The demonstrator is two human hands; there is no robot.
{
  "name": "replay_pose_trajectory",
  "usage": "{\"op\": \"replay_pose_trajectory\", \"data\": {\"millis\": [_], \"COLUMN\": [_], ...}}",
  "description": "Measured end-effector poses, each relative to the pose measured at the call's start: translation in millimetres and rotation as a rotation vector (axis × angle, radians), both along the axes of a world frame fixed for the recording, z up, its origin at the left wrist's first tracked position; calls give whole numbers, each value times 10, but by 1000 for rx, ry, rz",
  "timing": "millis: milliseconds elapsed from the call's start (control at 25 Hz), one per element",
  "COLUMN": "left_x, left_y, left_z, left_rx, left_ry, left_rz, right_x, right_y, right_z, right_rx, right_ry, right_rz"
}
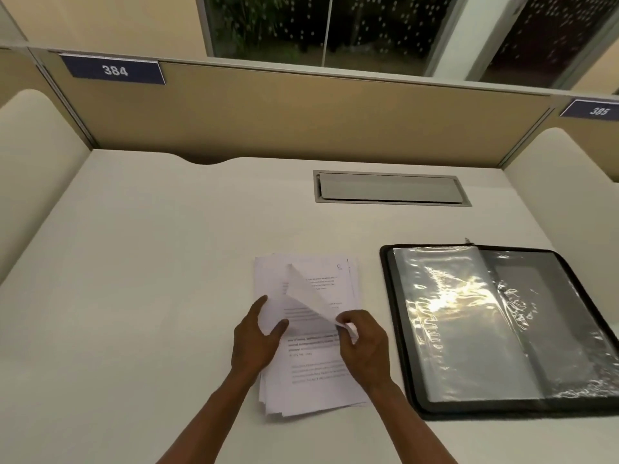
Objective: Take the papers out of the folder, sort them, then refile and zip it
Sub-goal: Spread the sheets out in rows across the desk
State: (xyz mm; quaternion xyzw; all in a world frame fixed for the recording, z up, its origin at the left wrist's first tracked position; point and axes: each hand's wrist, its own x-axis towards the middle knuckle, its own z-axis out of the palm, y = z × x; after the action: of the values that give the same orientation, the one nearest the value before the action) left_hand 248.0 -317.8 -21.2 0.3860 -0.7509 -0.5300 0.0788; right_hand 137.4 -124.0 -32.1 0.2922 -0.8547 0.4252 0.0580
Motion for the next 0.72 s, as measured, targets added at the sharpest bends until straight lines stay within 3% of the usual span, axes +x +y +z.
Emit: {"op": "replay_pose_trajectory", "data": {"millis": [80, 240, 320, 400, 560, 640, 720], "left_x": [-7, 1, -8, -17, -26, -25, -23], "left_y": [42, 82, 85, 91, 124, 125, 123], "left_z": [-2, -46, -89, -118, -108, -116, -131], "left_rx": [-18, -76, -99, -118, -126, -120, -118], "left_ry": [-2, 16, 12, -8, -21, -21, -21], "left_rz": [-3, -32, -41, -47, -37, -30, -30], "right_x": [-1, -305, -554, -708, -749, -701, -662], "right_y": [16, -29, -70, -148, -321, -373, -416], "right_z": [-5, 111, 104, 118, 106, -4, -78], "right_rx": [-1, -236, -183, -39, 249, 435, 426], "right_ry": [-130, -725, -844, -775, -388, -347, -335], "right_rz": [94, -62, -96, -85, -56, 1, -32]}}
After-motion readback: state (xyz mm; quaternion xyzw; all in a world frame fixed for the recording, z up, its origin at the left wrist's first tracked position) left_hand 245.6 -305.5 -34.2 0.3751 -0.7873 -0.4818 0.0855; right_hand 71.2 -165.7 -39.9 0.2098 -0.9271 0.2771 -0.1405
